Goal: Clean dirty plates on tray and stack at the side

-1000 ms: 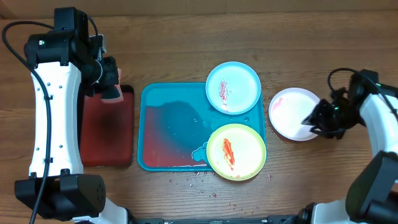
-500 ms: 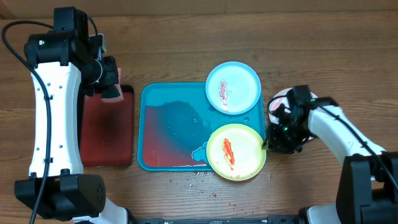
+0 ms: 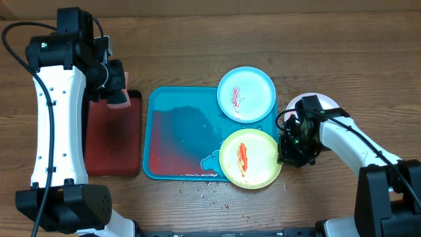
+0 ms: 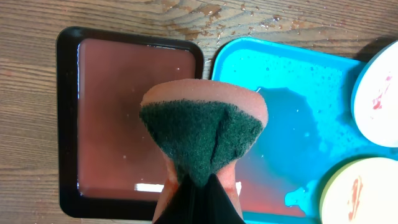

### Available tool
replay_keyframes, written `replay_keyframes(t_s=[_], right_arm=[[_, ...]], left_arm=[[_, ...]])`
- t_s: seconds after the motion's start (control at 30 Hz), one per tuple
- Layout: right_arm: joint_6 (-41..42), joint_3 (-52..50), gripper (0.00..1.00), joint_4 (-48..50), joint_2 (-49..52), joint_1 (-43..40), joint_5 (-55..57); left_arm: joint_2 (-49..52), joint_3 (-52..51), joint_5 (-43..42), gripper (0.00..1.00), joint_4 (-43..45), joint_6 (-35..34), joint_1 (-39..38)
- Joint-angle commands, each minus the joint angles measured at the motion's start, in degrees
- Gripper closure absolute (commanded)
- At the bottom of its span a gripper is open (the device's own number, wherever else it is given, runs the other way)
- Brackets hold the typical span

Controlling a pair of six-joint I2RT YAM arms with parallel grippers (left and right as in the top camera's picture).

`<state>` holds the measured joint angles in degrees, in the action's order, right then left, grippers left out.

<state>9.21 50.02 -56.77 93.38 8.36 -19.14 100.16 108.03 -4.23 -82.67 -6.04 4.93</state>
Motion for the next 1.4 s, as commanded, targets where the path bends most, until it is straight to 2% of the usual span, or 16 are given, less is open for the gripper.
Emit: replay_keyframes(t_s=[0.0,0.2,0.33,0.4,0.53,0.73,0.83,0.87,0.97,1.07,1.17,1.37], right_arm=[[0.0,0.8,0.96,-1.6,-0.9,0.3,0.6],[3.4,7.6,0.96,-5.9,-3.9,3.3,2.4],[10.2,12.4,0.96,-1.5,-4.5,9.9,2.6],[17.0,12.5,0.96,4.8,-4.3,14.2,3.9],[36.6,12.2,0.96,16.2,-0.6,23.5,12.5],[47.6,12.3,0.96,24.6,7.5,31.1,12.5],[47.6,12.3,0.96,25.4,10.4,32.2,11.7],[47.4,12.2,0.92,25.2,11.5,32.3,11.4],[45.0,12.3,0.66,25.7,12.0,32.3,11.1],[40.7,12.3,0.52,26.4,12.0,32.2,11.2],[37.9,12.3,0.51,26.6,12.1,31.2,11.2],[35.5,12.3,0.63,28.3,14.2,29.4,11.6]], left_arm=[[-0.4,-0.1,-0.3,0.96,0.2,-0.7,0.3],[-0.4,-0.1,-0.2,0.96,0.2,-0.3,0.3],[-0.4,-0.1,-0.5,0.96,0.2,-0.4,0.3],[-0.4,-0.1,-2.5,0.96,0.2,-0.4,0.3],[-0.4,-0.8,-4.7,0.96,0.4,-0.9,-0.6],[-0.4,-6.3,-4.2,0.96,3.5,-2.6,-3.5],[-0.4,-11.1,-4.1,0.96,7.6,-3.4,-5.2],[-0.4,-15.4,-3.9,0.96,12.1,-4.1,-6.7],[-0.4,-21.8,-1.6,0.96,18.6,-6.6,-9.0],[-0.4,-28.1,-1.1,0.96,24.6,-8.0,-11.5],[-0.4,-33.8,-1.0,0.96,29.9,-8.6,-13.8],[-0.4,-40.6,0.2,0.96,38.5,-8.5,-17.2]])
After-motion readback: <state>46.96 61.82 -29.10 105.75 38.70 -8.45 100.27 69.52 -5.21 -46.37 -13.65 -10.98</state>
